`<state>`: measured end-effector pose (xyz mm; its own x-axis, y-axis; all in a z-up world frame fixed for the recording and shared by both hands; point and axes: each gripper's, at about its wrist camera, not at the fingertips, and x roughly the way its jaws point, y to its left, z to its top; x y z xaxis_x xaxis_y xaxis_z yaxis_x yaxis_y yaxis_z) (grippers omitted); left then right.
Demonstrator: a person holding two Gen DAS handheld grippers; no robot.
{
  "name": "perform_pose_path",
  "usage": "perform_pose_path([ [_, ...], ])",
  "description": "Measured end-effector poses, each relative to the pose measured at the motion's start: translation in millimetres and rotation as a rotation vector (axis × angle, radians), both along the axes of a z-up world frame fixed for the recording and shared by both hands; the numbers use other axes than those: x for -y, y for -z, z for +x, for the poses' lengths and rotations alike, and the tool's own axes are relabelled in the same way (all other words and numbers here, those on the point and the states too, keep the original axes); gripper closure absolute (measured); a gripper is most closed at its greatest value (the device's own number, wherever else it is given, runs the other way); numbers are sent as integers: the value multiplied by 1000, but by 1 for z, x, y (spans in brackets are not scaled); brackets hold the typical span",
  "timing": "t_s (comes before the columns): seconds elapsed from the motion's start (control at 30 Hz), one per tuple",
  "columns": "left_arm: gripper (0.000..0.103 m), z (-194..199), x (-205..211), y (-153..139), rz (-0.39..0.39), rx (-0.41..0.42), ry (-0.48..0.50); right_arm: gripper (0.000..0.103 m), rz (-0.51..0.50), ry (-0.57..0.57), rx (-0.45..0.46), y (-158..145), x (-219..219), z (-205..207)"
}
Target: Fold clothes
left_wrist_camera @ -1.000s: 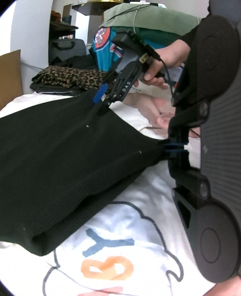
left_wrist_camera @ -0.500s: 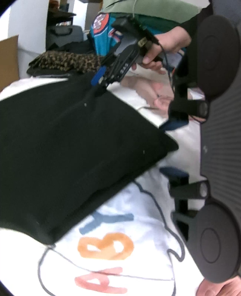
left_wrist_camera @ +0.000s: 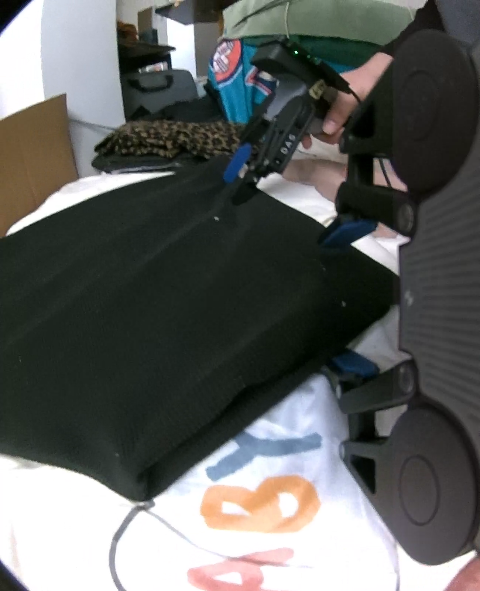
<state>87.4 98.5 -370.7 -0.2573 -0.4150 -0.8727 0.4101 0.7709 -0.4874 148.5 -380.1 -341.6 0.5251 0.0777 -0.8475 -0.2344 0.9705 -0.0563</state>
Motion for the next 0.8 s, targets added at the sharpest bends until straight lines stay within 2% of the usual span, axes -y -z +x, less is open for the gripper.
perform_pose_path([
  [0.13,41,-12,2,7,-60,-52,-24,32,-2,1,2,1,-1,0],
  [0.23,49,-20,6,10,-94,-112,8,32,-3,0,3,1,-1,1],
  [0.3,58,-23,6,11,-109,-135,11,32,-3,-3,3,1,-1,1],
  [0.4,67,-21,-2,11,-124,-170,-29,32,-2,-9,4,1,0,1],
  [0.53,70,-15,-12,11,-158,-204,-117,31,-3,-14,6,2,0,1],
  [0.63,89,-17,-12,13,-156,-210,-135,31,-2,-15,8,2,0,0],
  [0.8,95,-20,-16,16,-130,-221,-153,31,-3,-15,7,2,-1,0],
])
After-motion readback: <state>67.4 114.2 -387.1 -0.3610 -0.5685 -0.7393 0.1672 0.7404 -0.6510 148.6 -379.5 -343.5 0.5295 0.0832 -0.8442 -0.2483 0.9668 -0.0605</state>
